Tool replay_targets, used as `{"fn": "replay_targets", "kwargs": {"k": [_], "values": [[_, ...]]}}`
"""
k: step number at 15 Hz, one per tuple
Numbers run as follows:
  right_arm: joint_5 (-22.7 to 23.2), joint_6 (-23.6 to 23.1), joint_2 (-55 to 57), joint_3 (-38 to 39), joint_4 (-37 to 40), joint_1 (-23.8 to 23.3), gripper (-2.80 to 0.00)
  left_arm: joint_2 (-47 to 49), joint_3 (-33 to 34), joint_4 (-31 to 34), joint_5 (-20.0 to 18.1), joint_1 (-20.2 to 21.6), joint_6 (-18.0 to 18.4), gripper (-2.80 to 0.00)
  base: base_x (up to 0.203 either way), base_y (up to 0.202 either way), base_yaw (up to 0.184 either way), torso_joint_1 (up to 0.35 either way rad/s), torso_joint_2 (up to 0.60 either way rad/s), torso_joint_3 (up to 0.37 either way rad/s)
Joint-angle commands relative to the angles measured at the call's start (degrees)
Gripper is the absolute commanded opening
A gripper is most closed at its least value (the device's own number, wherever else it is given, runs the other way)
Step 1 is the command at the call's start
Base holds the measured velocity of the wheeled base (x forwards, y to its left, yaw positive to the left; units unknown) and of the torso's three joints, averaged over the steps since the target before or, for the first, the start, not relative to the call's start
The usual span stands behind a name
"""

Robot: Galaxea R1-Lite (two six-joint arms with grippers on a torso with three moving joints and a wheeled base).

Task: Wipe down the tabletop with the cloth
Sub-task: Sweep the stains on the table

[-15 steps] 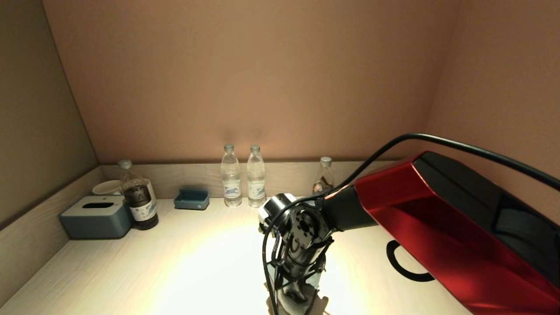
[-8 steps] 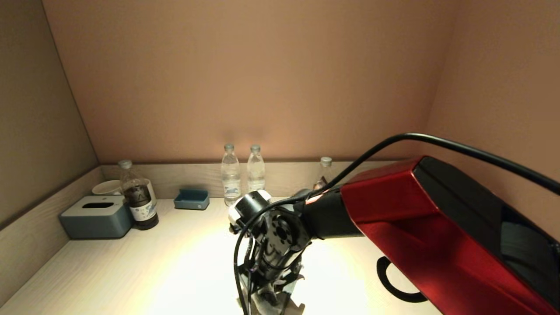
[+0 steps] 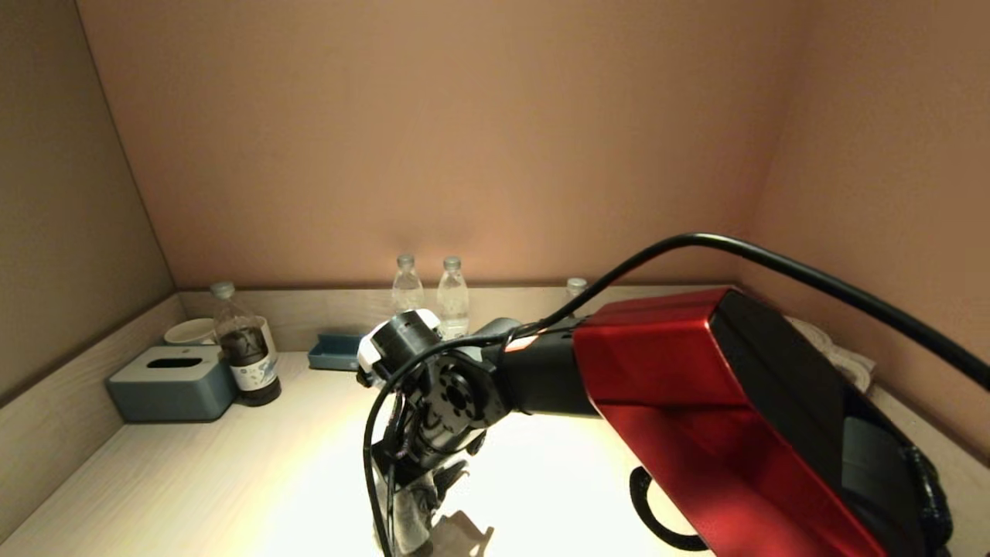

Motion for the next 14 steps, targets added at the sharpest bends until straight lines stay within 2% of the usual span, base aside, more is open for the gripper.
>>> {"fn": "replay_targets", "kwargs": {"k": [1, 5, 8, 14], "values": [[0.0, -0.6, 3.8, -3.4, -0.5, -0.3, -2.8, 0.0, 0.0, 0.0, 0.0, 0.0, 0.0, -2.8, 0.0, 0.0, 0.0, 0.0, 0.0, 0.0], [-0.1, -1.9, 8.6, -3.0, -2.4, -1.8, -2.8, 0.0, 0.0, 0.0, 0.0, 0.0, 0.0, -2.8, 0.0, 0.0, 0.0, 0.0, 0.0, 0.0], [-0.1, -1.5, 9.0, -1.6, 2.9, -3.3, -2.8, 0.0, 0.0, 0.0, 0.0, 0.0, 0.0, -2.8, 0.0, 0.0, 0.0, 0.0, 0.0, 0.0], [-2.3, -1.4, 1.3, 12.2, 4.5, -6.3, -2.8, 0.0, 0.0, 0.0, 0.0, 0.0, 0.0, -2.8, 0.0, 0.0, 0.0, 0.0, 0.0, 0.0]]}}
